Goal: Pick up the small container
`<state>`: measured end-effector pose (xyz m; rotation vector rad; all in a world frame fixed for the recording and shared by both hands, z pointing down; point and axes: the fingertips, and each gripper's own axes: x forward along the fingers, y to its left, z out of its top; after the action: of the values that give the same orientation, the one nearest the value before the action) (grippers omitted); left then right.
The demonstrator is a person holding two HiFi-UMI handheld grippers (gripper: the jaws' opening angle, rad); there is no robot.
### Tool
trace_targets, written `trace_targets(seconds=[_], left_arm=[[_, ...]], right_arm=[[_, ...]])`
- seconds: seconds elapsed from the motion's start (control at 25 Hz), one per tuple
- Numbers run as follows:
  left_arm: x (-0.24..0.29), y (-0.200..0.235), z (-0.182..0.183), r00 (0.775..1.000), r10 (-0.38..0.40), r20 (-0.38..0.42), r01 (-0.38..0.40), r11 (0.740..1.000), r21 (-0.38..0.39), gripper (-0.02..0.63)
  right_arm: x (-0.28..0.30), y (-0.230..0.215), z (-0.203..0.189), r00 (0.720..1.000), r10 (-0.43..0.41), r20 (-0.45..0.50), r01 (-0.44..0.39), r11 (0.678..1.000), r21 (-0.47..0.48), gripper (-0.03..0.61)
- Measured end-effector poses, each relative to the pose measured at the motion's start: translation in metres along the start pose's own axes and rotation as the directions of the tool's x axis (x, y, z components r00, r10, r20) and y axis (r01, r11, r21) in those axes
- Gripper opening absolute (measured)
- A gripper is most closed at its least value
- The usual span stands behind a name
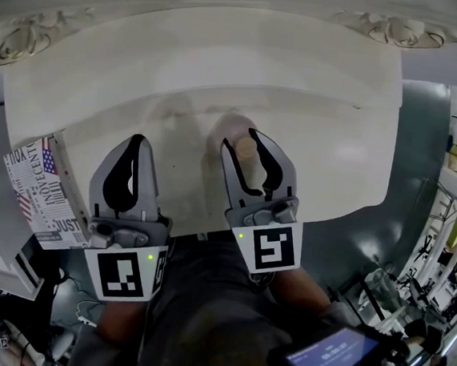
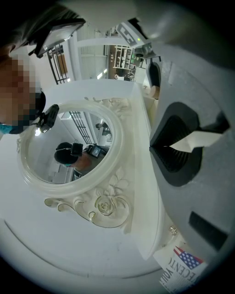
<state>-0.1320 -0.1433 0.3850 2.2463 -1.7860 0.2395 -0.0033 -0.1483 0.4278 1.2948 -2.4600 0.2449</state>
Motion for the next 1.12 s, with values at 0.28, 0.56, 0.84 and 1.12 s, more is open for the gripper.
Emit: trace_targets(seconds=[0.28,0.56,0.84,1.12], left_arm=[[-0.0026,-0.0011,0.0012,1.0,-0.002,0.001,0.002,1.0,0.003,0.014],[-0.006,0.0007,0.0035,1.0,0.001,0.006,-0.001,1.0,0.003,0.014],[-0.0059,-0.0005,0.0052,1.0,0.0,0.01,0.0,1.0,0.005,0.014],[-0.0075,-0.0021,0.0096,1.0,0.001,0.013,-0.002,1.0,0.012,0.014]], right_arm=[[-0.0005,-0.0009,0.0008,1.0,-0.007,0.006,0.007,1.0,0.007,0.15],[-0.0011,-0.0008,0.001,1.0,-0.013,0.004,0.013,1.0,0.006,0.146],[-0.0008,-0.0015,0.0001,1.0,-0.013,0.001,0.013,1.0,0.015,0.146],[-0.0013,-0.0021,0.0017,1.0,-0.013,0.008,0.013,1.0,0.017,0.146]])
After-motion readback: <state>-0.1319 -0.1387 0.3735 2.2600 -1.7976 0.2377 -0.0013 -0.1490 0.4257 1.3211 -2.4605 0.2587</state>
